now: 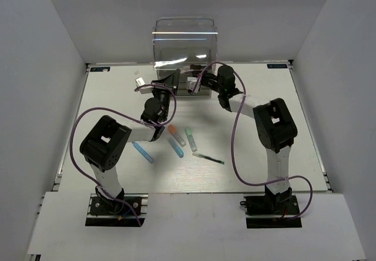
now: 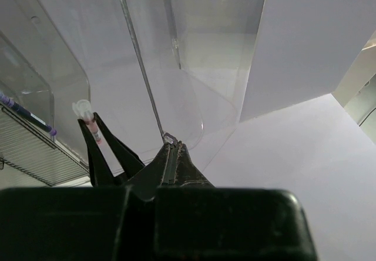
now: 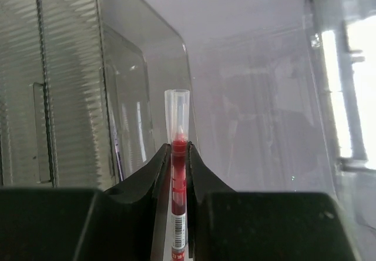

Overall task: Sort the stationery into containers
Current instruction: Place the stationery in the drawer, then pick up the pen from the center of the board.

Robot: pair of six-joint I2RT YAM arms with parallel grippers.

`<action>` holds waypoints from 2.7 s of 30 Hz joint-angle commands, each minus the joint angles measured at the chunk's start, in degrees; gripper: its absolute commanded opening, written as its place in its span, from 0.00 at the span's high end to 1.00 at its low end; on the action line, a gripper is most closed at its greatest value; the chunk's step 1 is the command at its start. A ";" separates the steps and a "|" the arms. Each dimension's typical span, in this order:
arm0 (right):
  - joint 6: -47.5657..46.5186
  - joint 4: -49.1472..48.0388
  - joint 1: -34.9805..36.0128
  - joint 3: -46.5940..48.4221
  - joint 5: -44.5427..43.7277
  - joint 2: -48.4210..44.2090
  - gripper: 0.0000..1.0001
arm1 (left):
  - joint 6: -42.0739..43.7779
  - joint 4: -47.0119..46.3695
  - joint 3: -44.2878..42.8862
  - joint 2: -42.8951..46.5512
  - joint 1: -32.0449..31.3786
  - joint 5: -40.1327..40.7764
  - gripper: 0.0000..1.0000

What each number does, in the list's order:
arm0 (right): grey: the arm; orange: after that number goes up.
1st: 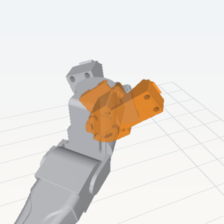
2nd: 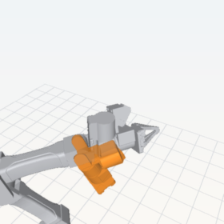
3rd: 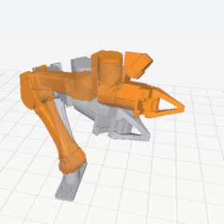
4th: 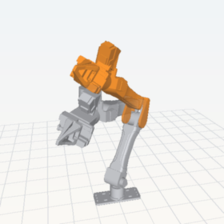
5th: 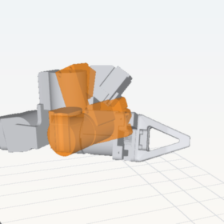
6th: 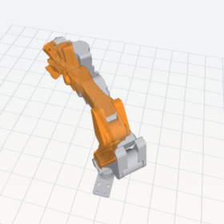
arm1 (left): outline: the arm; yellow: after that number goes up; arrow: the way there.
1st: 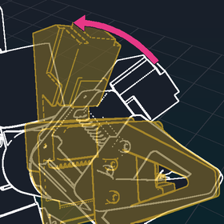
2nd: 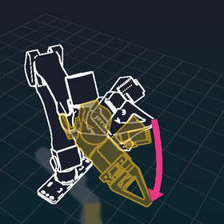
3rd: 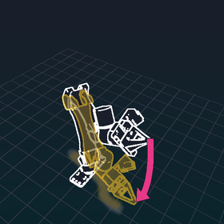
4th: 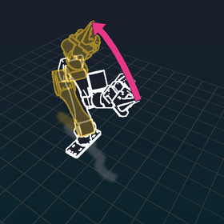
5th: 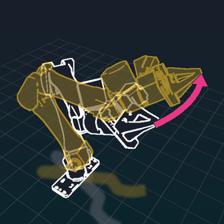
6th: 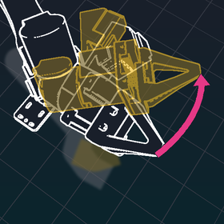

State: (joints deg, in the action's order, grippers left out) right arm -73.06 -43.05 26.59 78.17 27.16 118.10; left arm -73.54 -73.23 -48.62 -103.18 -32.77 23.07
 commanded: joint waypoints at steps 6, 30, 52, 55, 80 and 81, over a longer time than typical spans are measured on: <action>1.41 5.24 -0.84 2.42 -1.32 0.46 1.00 | 0.15 -1.48 -2.00 2.28 0.34 -0.31 1.00; 12.68 10.08 -2.59 -10.03 14.82 -12.88 0.73 | 0.15 -0.42 -2.53 2.80 0.34 -0.83 1.00; 16.17 67.12 4.26 -28.07 15.22 -32.76 0.40 | -0.38 -2.00 -1.48 2.28 0.34 -0.31 1.00; 19.96 68.70 7.59 -27.37 12.76 -31.97 0.45 | -0.38 -2.00 -1.48 2.28 0.34 -0.31 1.00; 37.37 56.49 21.22 -28.78 -12.13 -26.17 0.51 | -0.38 -1.48 0.11 3.86 0.34 0.22 1.00; 37.37 56.41 21.57 -28.69 -12.13 -26.00 0.51 | -0.38 -1.48 0.11 3.86 0.34 0.22 1.00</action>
State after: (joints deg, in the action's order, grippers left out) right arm -37.15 14.87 47.03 49.60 16.40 91.68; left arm -74.19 -73.21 -48.66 -103.18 -32.75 23.03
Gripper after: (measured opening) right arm 0.494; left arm 0.008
